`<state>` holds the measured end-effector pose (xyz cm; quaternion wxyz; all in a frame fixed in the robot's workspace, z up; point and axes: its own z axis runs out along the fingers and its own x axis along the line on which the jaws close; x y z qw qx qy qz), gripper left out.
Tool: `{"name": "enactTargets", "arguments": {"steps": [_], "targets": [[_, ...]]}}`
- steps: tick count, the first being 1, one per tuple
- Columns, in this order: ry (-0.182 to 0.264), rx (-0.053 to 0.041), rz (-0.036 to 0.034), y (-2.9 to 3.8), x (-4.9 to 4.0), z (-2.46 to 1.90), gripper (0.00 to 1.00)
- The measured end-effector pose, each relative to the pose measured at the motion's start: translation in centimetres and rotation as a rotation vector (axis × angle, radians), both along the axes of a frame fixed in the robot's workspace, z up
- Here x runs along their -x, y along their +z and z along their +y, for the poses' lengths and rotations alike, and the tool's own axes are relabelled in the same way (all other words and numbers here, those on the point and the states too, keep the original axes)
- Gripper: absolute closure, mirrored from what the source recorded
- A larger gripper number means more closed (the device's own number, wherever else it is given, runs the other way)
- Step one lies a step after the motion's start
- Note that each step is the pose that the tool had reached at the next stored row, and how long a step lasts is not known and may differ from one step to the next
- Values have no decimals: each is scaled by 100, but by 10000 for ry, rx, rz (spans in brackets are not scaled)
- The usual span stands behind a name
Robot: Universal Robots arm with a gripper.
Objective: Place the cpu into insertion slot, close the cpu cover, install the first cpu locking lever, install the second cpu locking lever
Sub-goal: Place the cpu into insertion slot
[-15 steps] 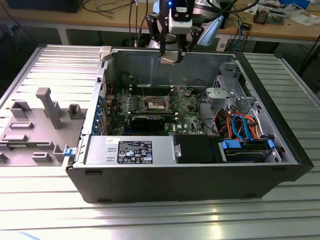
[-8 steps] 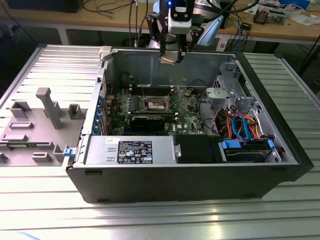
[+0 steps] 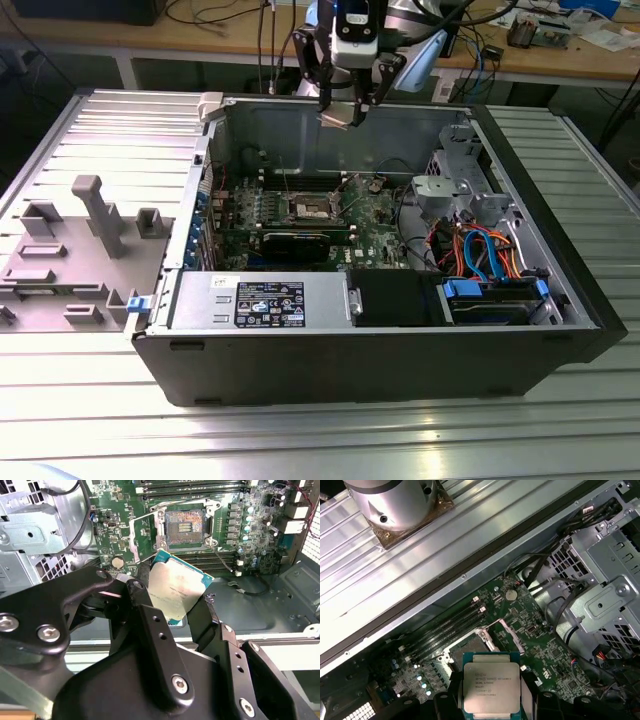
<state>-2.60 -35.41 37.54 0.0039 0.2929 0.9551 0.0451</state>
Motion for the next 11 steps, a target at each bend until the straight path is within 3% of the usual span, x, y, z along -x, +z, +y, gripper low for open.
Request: {"name": "enactTargets", "arguments": {"steps": [11], "targets": [[-375,-1,0,-1,0,0,45]]}}
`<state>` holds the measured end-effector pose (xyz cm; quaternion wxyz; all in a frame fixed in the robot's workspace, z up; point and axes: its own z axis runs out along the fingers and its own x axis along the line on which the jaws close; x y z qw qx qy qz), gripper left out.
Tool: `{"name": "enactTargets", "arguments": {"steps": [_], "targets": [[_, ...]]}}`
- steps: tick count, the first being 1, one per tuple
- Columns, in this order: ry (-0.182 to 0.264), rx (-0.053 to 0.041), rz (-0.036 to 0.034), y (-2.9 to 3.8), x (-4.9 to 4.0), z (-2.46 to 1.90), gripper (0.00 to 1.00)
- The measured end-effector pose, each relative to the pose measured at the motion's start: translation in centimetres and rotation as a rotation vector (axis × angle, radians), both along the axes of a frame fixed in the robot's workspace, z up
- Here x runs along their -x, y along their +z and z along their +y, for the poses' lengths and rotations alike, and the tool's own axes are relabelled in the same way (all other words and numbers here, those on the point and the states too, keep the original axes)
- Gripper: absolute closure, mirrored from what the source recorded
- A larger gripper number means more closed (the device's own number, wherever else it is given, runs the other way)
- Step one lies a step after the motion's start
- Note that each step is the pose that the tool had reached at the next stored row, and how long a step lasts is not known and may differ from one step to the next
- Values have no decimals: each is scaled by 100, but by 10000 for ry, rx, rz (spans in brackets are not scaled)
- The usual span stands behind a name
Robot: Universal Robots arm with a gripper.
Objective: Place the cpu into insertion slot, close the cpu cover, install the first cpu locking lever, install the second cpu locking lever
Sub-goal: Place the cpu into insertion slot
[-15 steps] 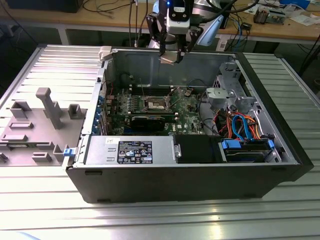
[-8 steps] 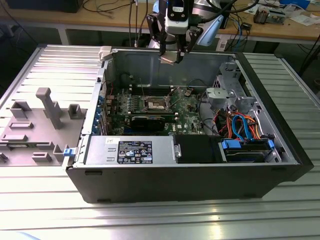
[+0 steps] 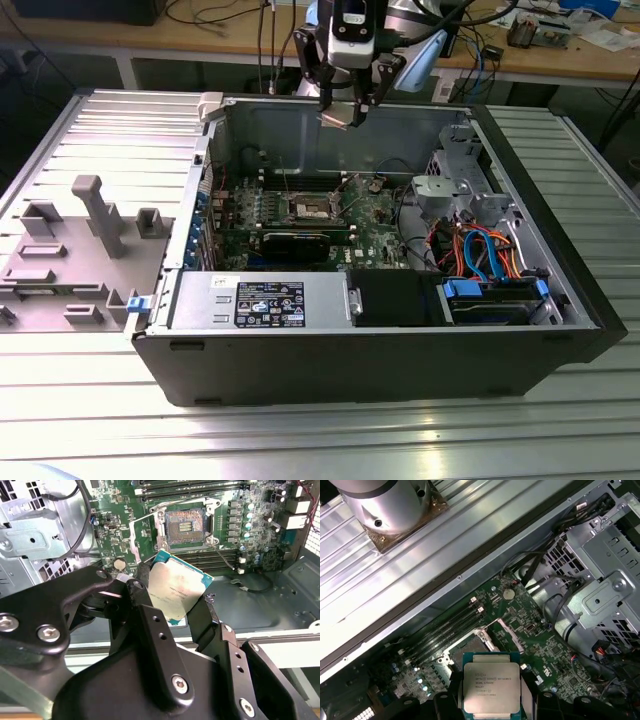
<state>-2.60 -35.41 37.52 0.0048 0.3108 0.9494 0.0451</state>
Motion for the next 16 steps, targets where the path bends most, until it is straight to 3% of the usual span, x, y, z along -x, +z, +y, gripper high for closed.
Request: {"name": "enactTargets", "arguments": {"steps": [16], "targets": [[-368,0,0,-2,0,0,45]]}}
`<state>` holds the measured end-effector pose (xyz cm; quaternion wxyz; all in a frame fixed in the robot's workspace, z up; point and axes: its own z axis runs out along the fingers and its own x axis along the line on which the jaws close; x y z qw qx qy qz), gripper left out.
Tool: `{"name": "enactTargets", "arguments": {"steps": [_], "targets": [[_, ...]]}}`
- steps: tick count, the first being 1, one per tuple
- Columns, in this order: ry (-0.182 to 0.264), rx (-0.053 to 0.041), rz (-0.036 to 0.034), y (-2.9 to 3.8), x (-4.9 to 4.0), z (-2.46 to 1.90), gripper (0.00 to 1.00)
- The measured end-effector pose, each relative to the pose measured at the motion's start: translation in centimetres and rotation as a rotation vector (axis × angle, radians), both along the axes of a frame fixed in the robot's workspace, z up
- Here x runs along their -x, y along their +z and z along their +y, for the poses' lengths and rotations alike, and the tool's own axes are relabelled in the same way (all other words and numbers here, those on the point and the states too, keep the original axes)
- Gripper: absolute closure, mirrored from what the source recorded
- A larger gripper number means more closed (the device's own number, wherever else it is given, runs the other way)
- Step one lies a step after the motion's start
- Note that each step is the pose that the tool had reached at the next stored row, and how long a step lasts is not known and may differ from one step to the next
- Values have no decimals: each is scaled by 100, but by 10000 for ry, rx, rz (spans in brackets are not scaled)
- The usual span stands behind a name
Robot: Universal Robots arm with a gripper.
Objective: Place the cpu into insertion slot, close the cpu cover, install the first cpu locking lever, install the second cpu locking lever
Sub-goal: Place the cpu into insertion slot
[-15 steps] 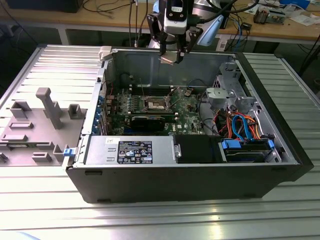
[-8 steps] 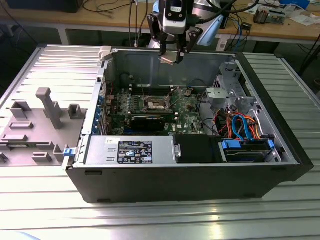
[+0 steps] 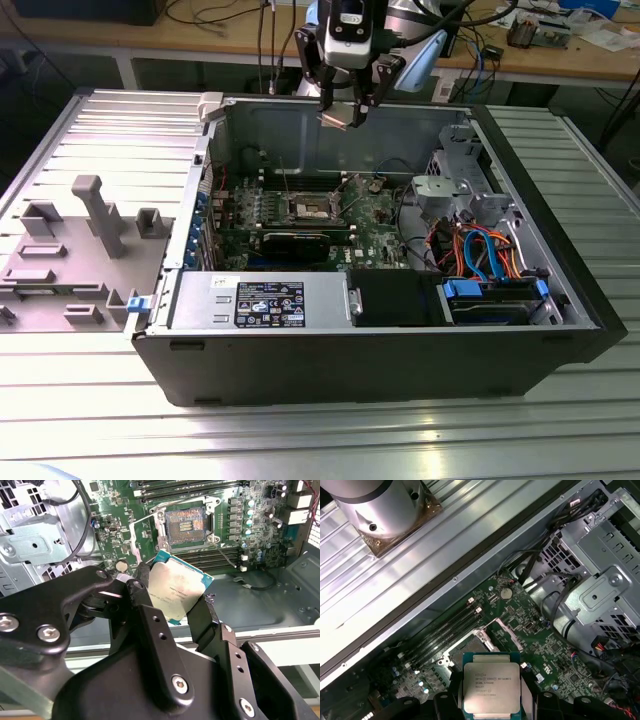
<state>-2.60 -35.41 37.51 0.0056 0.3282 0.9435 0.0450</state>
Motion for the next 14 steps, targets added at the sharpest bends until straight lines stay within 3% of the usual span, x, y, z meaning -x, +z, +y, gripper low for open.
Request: {"name": "enactTargets", "arguments": {"steps": [14], "targets": [[-219,0,0,-1,0,0,45]]}}
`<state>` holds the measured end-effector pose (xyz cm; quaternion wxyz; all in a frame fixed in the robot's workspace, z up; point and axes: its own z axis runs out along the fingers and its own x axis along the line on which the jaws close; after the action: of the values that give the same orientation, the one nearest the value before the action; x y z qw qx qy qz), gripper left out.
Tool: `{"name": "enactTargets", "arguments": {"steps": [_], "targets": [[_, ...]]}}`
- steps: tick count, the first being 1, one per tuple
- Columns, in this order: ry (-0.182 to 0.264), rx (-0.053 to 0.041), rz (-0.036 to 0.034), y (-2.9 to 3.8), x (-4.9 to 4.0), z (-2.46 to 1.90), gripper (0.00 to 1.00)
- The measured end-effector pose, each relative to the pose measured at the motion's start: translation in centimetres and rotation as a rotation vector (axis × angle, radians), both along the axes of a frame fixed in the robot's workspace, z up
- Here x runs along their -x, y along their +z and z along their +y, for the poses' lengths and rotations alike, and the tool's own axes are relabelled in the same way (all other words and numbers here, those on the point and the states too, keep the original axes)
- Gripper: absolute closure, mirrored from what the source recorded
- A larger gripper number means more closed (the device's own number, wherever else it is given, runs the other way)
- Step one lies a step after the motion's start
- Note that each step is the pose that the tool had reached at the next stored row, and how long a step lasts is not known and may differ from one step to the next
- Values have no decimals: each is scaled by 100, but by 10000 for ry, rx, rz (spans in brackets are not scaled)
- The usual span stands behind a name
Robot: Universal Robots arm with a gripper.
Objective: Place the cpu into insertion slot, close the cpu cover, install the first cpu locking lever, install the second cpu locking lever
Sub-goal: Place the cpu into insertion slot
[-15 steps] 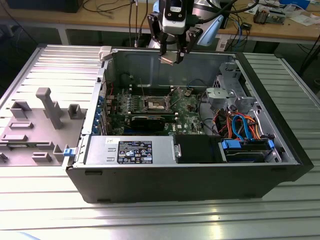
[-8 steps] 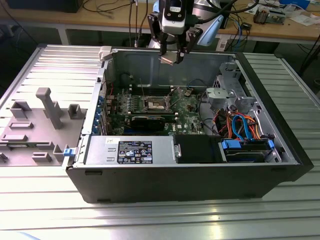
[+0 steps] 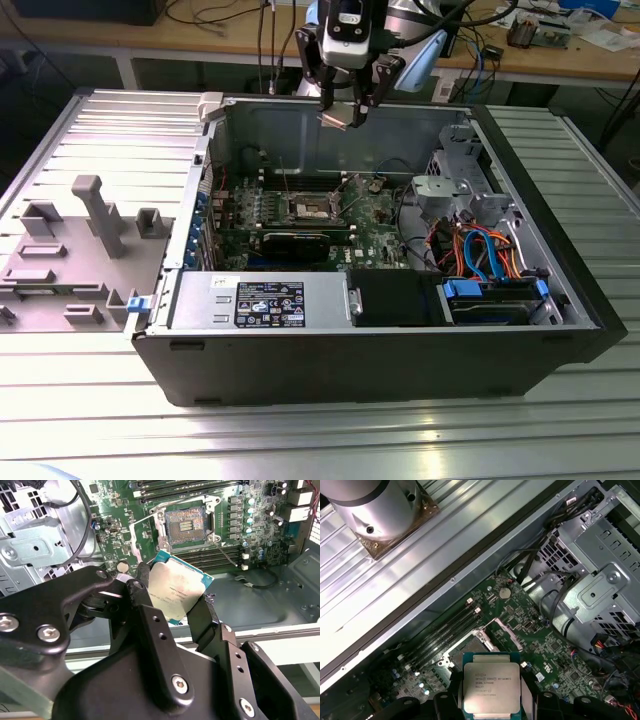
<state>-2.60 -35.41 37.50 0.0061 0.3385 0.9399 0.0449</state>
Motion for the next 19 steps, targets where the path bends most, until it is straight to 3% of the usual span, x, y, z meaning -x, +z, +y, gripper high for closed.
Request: {"name": "enactTargets", "arguments": {"steps": [19], "targets": [[-365,0,1,-1,0,0,45]]}}
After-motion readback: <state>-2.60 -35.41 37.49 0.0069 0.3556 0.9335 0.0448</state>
